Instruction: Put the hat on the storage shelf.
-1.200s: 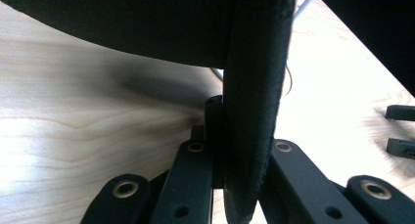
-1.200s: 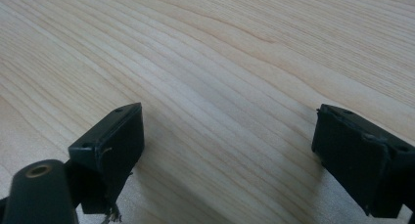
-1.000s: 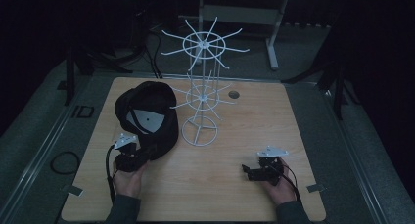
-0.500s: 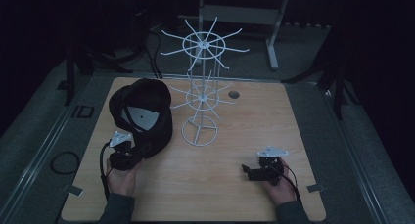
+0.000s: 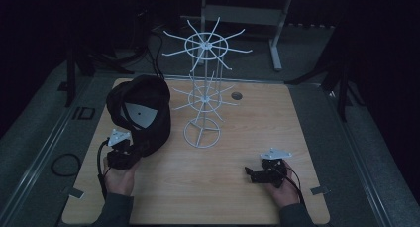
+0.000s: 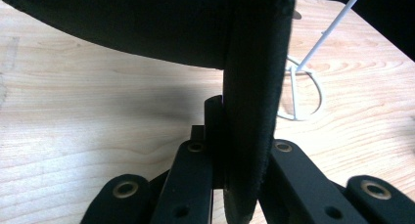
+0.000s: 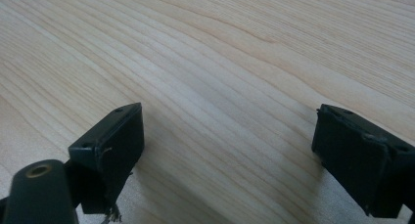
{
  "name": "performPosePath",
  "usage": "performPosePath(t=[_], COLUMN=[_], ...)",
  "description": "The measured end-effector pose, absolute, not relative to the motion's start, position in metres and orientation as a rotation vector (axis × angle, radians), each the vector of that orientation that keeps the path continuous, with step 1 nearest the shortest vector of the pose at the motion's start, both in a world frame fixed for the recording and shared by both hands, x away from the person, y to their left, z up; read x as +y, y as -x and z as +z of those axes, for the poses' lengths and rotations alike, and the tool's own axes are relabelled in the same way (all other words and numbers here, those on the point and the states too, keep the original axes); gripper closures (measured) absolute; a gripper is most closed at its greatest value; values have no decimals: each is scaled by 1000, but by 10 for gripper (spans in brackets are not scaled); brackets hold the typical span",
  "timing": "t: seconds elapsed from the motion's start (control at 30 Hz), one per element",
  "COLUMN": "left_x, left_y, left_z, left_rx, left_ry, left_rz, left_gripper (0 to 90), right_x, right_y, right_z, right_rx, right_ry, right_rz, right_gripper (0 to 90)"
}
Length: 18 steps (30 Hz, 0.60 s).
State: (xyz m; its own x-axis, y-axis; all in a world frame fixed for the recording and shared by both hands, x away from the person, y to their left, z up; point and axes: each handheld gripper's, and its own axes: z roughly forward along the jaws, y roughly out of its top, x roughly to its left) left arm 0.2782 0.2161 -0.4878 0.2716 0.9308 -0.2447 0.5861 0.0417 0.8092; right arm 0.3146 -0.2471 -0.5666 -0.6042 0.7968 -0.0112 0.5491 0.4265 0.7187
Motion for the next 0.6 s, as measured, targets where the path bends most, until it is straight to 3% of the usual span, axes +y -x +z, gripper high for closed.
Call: performPosePath(t=[0.6], left_x=[227], left_y=[-279], left_z=[-474], left_rx=[1414], left_ry=[-1641], left_rz=[524], left_gripper=[867], right_x=[-247], right_y=[-315], right_z=[-567], right_rx=[2334], right_ry=[-1154], right_rz=[984], right_gripper=[118])
